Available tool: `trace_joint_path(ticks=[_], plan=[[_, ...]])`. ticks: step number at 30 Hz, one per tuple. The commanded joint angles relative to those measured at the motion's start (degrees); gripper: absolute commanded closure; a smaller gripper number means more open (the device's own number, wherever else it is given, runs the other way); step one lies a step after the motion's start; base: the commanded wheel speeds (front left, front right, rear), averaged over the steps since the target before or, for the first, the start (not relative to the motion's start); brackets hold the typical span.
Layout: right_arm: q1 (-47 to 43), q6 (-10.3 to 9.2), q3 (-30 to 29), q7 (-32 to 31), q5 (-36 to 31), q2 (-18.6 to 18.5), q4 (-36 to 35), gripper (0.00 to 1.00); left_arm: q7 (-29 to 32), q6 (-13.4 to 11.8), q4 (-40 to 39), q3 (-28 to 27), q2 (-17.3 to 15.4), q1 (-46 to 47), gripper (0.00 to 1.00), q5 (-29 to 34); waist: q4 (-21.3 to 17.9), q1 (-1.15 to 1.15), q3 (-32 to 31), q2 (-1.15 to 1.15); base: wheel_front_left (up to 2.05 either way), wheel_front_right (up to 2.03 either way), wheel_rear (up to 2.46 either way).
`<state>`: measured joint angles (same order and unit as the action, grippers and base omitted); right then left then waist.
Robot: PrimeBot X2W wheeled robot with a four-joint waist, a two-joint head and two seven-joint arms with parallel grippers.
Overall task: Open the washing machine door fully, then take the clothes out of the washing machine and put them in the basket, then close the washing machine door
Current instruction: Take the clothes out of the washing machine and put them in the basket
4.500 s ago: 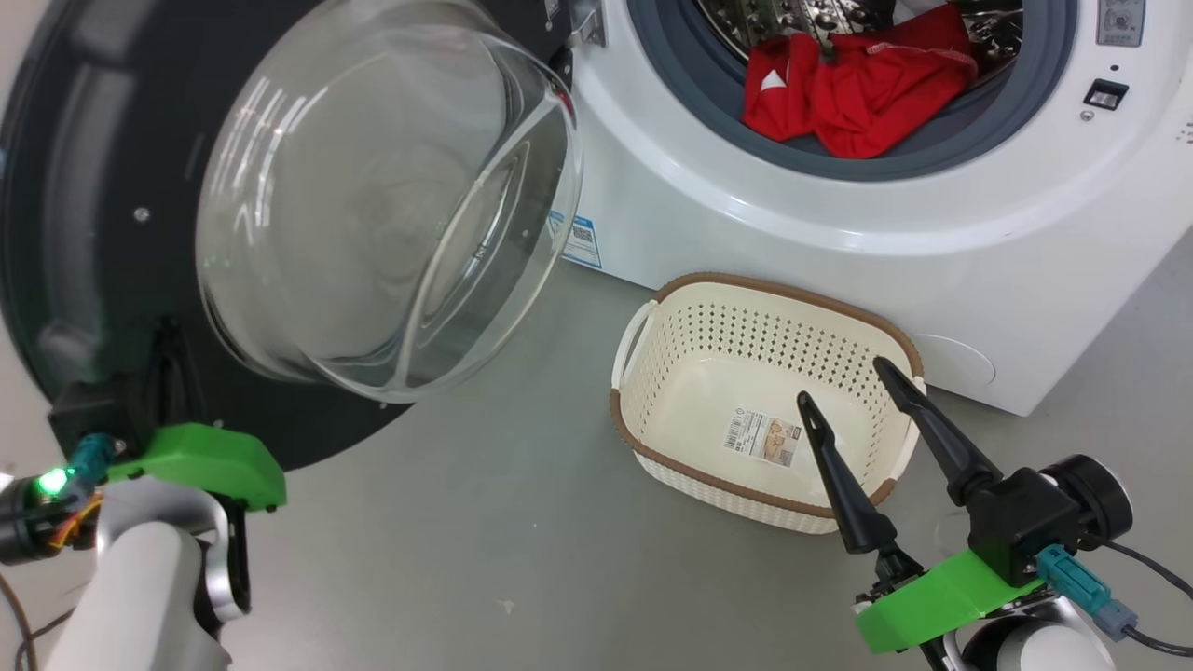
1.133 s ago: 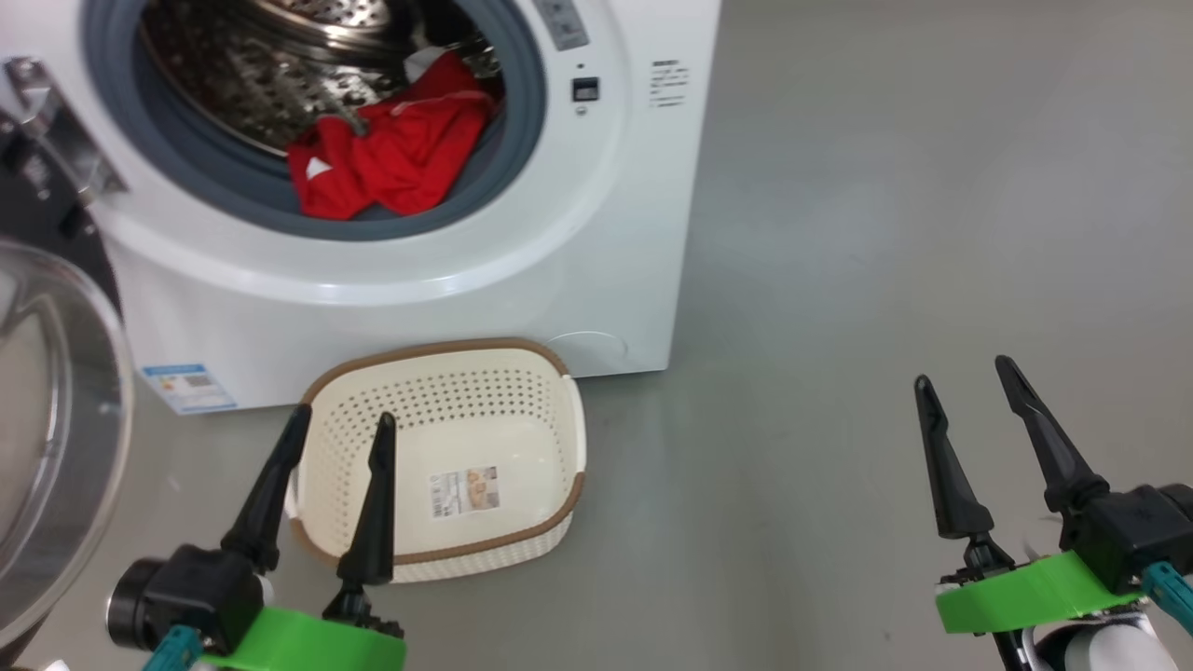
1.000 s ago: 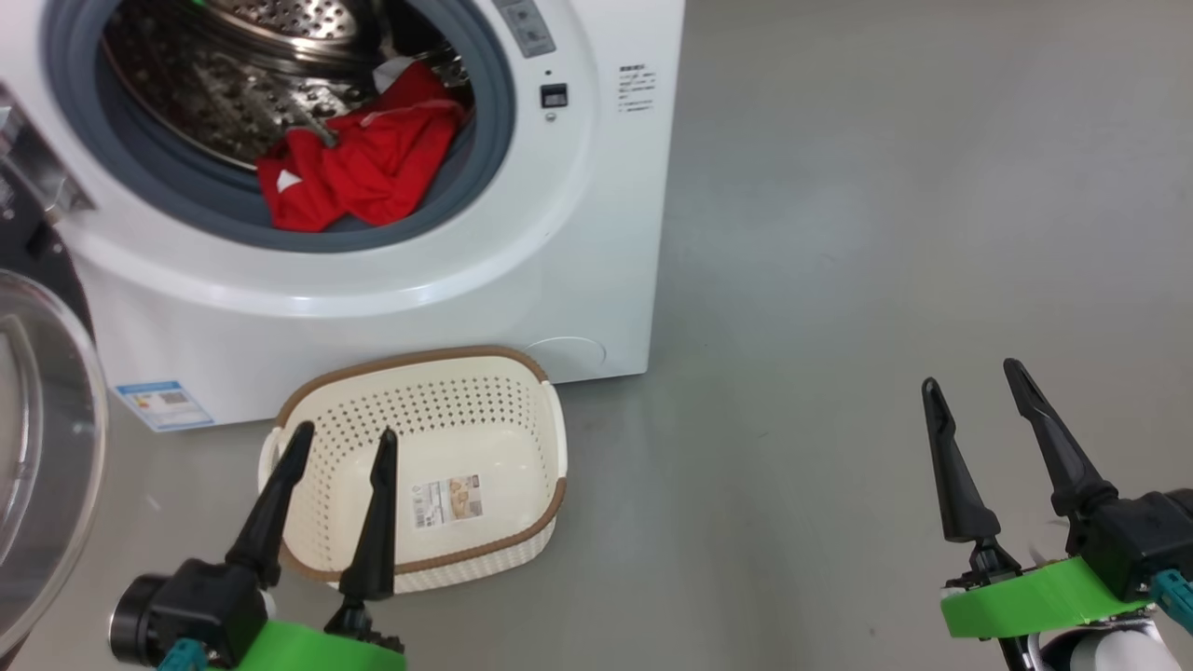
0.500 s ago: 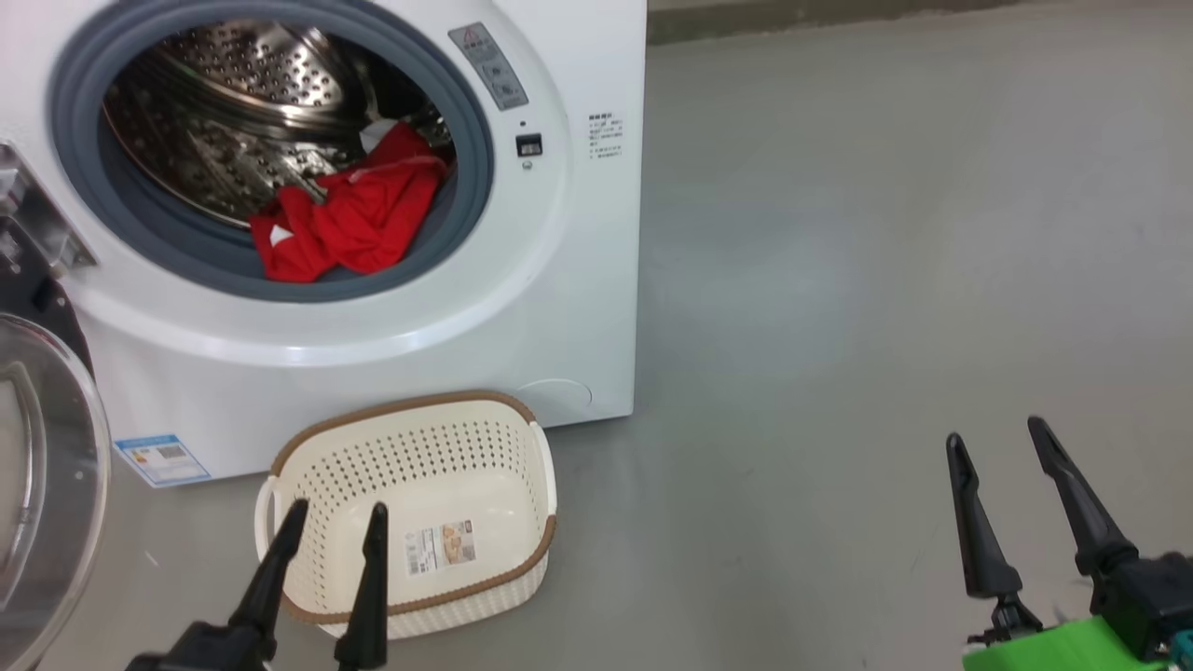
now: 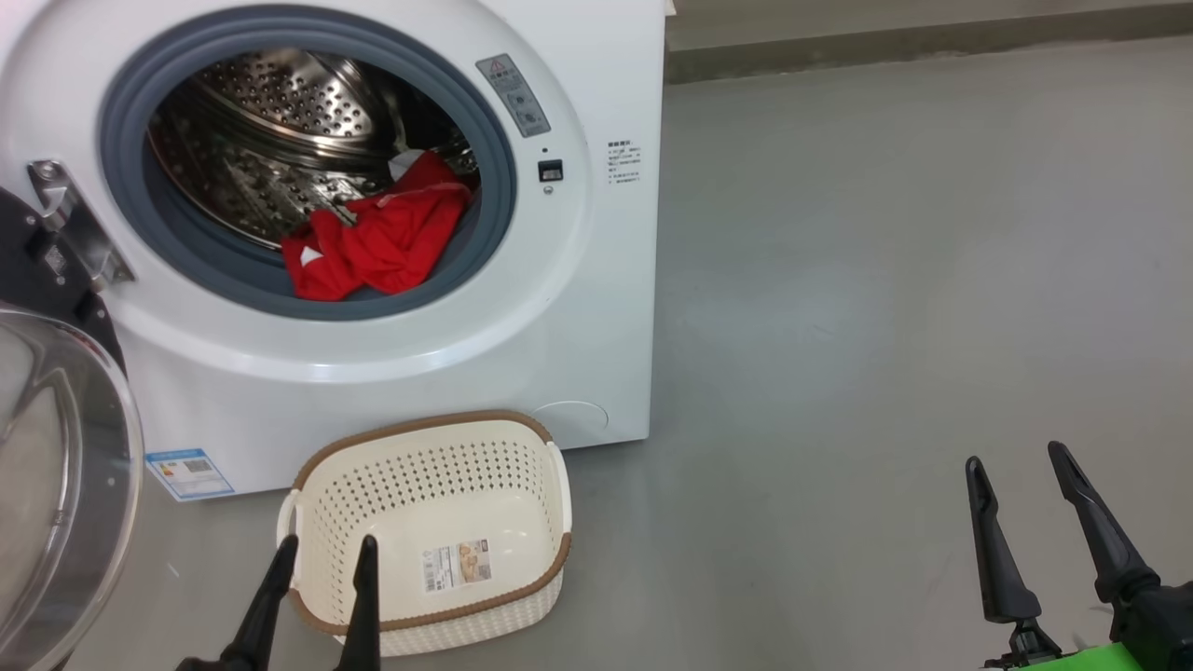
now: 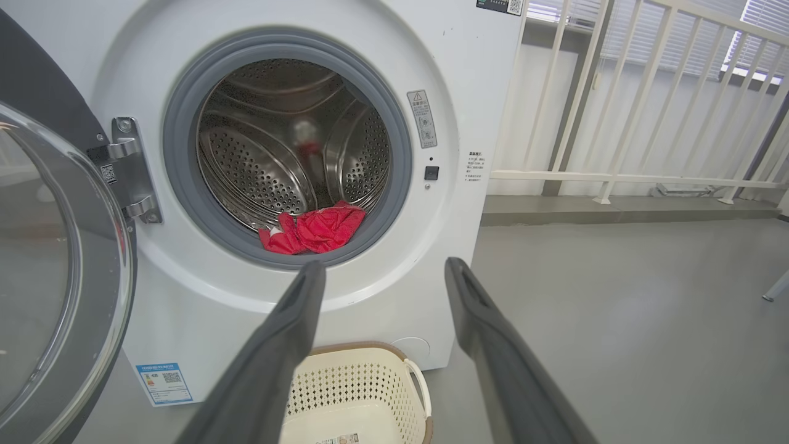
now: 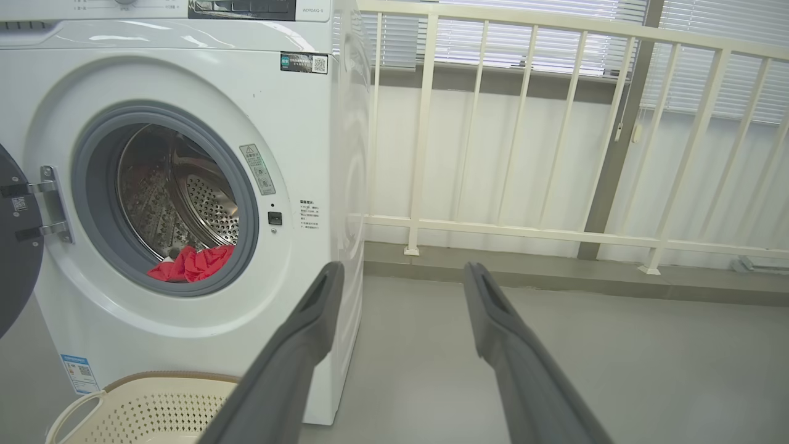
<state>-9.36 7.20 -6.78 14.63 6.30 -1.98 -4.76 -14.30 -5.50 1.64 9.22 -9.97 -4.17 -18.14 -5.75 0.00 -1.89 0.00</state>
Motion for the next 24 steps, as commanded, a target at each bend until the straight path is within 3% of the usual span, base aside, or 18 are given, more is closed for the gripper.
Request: trace_joint_path(ticks=[1,24], plan=[[0.11,0.29,0.98,0.36,0.24,-0.89,-1.84,0.0,-0.69,0.4,-1.4,-2.52,-0.32,0.69,0.0,-0.15,0.43,0.0,-0.48,0.0,0.0,0.0,0.0],[-1.56,0.29,0.77,0.37,0.63,-0.89,-2.78,0.0,-0.7,1.93,-0.9,-3.64,0.61,-0.51,0.0,1.6,1.84,0.0,-1.59,0.0,0.0,0.0,0.0]])
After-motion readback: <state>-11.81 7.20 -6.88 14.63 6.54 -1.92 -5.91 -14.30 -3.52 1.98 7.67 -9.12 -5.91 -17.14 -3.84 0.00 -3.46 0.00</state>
